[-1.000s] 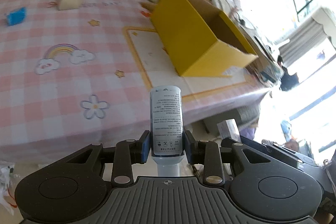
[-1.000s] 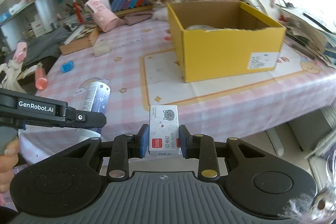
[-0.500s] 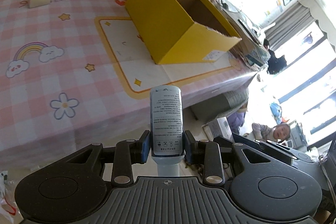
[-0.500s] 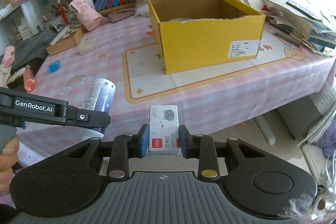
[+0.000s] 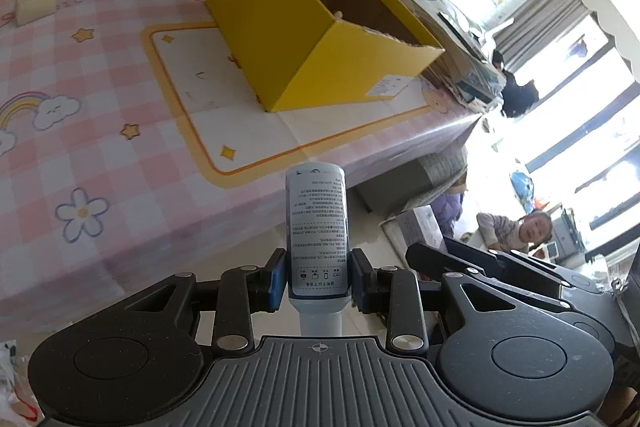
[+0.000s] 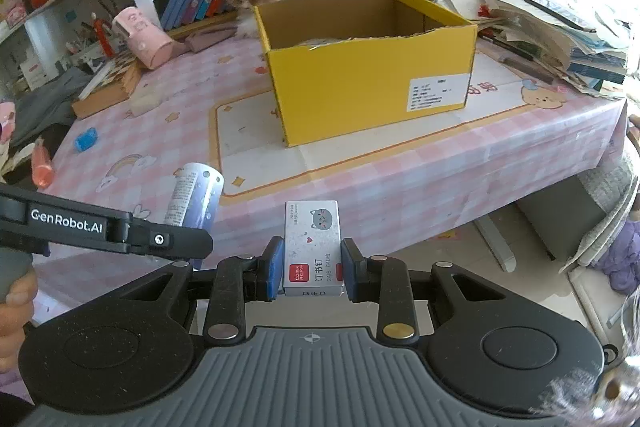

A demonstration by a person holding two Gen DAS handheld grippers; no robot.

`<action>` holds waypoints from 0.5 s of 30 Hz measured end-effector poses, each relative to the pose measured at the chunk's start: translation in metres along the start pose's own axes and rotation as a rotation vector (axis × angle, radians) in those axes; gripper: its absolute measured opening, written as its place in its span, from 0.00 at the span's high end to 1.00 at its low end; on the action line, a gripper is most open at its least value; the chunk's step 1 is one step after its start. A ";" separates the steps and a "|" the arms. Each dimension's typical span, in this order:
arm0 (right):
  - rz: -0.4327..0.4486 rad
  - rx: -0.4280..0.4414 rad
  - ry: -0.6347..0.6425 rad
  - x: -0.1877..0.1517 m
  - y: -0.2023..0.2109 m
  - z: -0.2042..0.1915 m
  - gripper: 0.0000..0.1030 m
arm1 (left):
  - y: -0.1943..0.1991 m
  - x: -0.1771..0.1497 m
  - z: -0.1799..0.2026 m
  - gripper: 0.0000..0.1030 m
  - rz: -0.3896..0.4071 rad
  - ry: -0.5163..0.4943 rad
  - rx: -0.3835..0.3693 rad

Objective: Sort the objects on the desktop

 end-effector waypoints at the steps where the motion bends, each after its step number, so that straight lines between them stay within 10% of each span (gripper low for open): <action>1: 0.000 -0.002 -0.002 0.000 0.000 0.002 0.73 | -0.002 0.001 0.003 0.69 -0.002 -0.008 -0.001; 15: 0.000 -0.044 -0.087 -0.003 0.007 0.055 0.73 | -0.042 0.017 0.055 0.69 -0.066 -0.146 -0.019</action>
Point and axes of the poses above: each gripper's, at about its wrist camera, not at the fingertips, and y roughly against the way its jaws point, z to its right, x to its top, the point moved 4 cm from there along -y, roughly the way its jaws point, and after that the axes turned 8 degrees about -z, right-handed, at the moved point
